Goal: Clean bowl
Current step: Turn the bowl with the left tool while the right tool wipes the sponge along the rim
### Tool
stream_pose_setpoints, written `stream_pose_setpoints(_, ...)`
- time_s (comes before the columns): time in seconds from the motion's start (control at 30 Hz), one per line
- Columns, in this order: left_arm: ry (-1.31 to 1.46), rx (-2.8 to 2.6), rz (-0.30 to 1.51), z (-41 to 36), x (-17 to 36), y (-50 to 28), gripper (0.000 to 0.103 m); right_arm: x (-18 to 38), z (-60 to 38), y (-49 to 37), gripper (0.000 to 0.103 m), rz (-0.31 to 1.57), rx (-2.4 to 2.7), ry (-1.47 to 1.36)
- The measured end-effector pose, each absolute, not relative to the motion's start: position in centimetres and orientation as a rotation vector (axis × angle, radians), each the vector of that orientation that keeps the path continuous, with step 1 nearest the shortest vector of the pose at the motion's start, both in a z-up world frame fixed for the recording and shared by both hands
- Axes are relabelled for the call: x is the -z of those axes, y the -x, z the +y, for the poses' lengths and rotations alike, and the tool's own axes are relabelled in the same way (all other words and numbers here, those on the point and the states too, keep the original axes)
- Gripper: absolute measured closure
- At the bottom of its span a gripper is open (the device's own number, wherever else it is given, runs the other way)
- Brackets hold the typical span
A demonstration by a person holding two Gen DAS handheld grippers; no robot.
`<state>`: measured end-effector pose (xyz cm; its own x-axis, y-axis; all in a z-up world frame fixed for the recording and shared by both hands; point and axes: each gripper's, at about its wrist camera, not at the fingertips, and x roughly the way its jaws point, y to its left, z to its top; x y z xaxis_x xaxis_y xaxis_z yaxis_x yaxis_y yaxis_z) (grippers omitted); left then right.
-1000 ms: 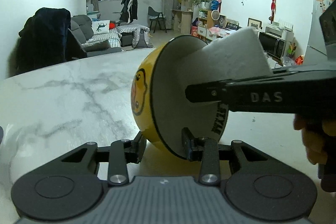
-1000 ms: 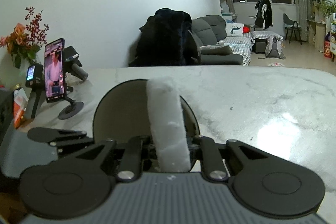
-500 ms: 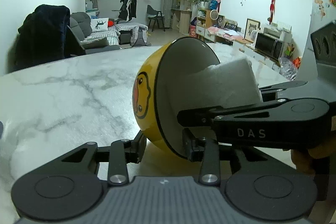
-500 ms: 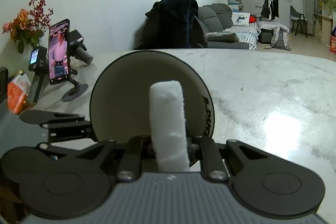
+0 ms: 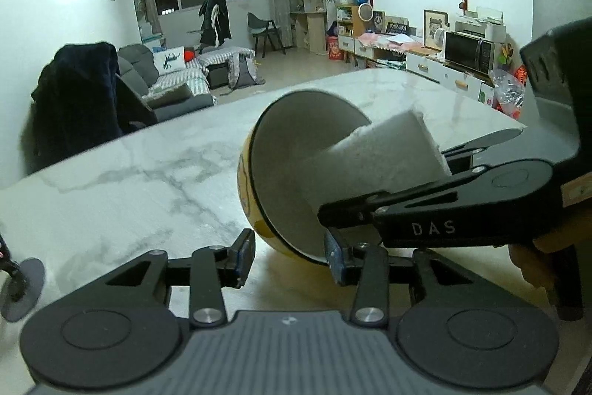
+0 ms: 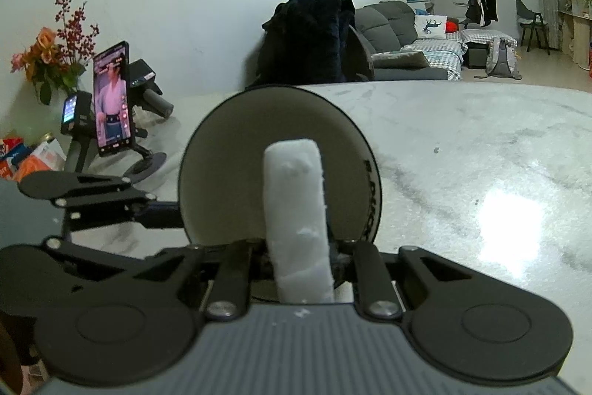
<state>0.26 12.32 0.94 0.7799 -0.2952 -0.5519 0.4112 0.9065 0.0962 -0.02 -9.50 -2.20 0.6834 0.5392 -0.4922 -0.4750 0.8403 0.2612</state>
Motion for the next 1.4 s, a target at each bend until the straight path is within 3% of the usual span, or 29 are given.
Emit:
stream_pose_setpoints(0.13,-0.168,0.369,0.544,13.1,-2.1,-1.1,0.057,2.4,-9.1,0.1,0.085,0.592,-0.564,-0.089)
stream_pose_setpoints(0.6,-0.380,0.333,0.538,9.1,-3.2,-5.3,0.059,2.6,-8.4,0.4,0.085,0.588,-0.557,-0.036)
stream_pose_setpoints(0.67,-0.385,0.323,0.546,9.2,-2.9,-5.8,0.071,2.6,-8.3,0.5,0.084,0.586,-0.555,-0.031)
stream_pose_setpoints(0.7,-0.384,0.316,0.552,9.4,-2.7,-5.8,0.084,2.6,-8.3,0.5,0.084,0.585,-0.555,-0.028)
stream_pose_setpoints(0.73,-0.381,0.309,0.559,9.6,-2.5,-5.8,0.088,2.6,-8.2,0.5,0.084,0.585,-0.554,-0.026)
stream_pose_setpoints(1.4,-0.313,0.315,0.580,14.4,-0.1,-3.5,0.081,1.6,-5.9,1.4,0.086,0.551,-0.576,0.019)
